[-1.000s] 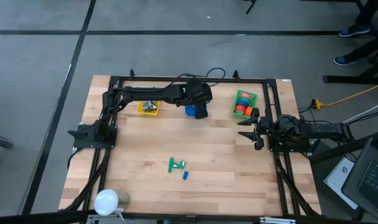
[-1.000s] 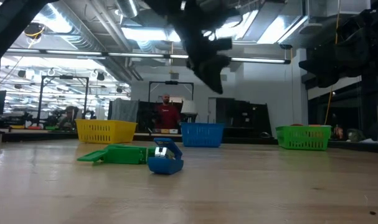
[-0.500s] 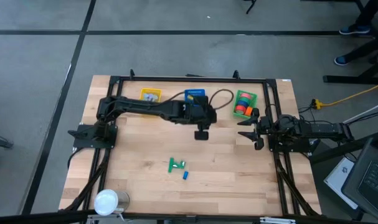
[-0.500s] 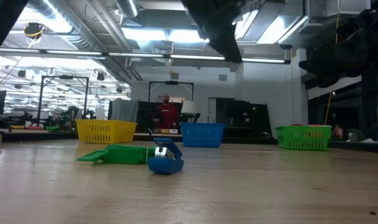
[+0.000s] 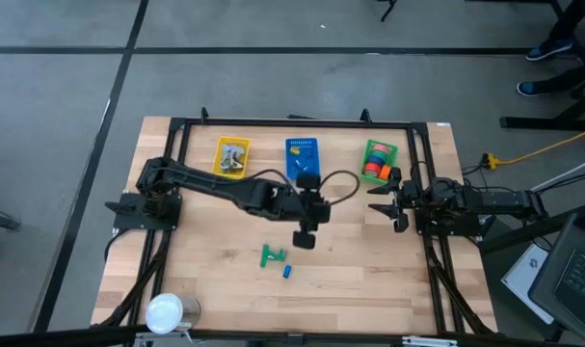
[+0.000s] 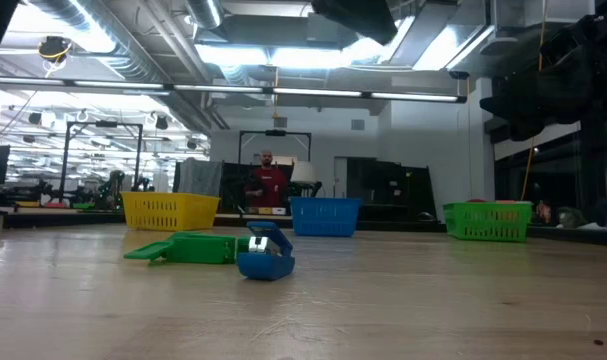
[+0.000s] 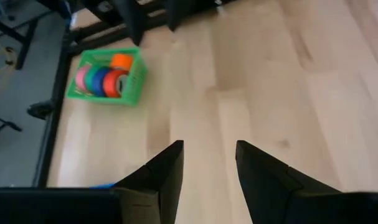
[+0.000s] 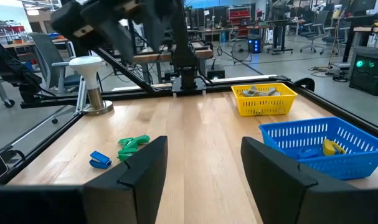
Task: Pick and place Stapler, Stapler remover, tape
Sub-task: Put the blue stapler into the blue basket
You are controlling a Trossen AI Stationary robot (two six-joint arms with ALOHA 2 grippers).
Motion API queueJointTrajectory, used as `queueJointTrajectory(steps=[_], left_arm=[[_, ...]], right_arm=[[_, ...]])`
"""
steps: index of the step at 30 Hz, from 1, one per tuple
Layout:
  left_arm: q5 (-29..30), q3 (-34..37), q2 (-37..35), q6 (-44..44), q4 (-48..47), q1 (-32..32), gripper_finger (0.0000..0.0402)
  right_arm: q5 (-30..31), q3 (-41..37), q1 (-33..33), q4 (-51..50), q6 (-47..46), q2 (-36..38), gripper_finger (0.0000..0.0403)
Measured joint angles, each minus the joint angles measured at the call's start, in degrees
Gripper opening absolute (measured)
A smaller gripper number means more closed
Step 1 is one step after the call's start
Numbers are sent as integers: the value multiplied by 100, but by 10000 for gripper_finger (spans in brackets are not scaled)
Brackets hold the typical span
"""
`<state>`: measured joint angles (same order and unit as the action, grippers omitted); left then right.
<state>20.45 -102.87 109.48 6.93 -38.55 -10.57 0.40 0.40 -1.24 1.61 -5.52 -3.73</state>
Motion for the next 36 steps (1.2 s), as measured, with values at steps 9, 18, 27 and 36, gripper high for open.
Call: queueJointTrajectory(steps=[9, 18, 27, 36], left_arm=[[-520, 33, -79, -339, -1070, -441, 144], [-719, 172, 98, -1098, -1822, -697, 139], [-758, 1338, 65, -1915, -1335, -1017, 139], [-1314, 2072, 62, -1887, 30, -1054, 139]], right_arm=[[0, 0, -2, -2, -2, 0, 210], [0, -1, -2, -1, -2, 0, 211], [0, 0, -2, -1, -2, 0, 211], [0, 0, -1, -2, -1, 0, 211]])
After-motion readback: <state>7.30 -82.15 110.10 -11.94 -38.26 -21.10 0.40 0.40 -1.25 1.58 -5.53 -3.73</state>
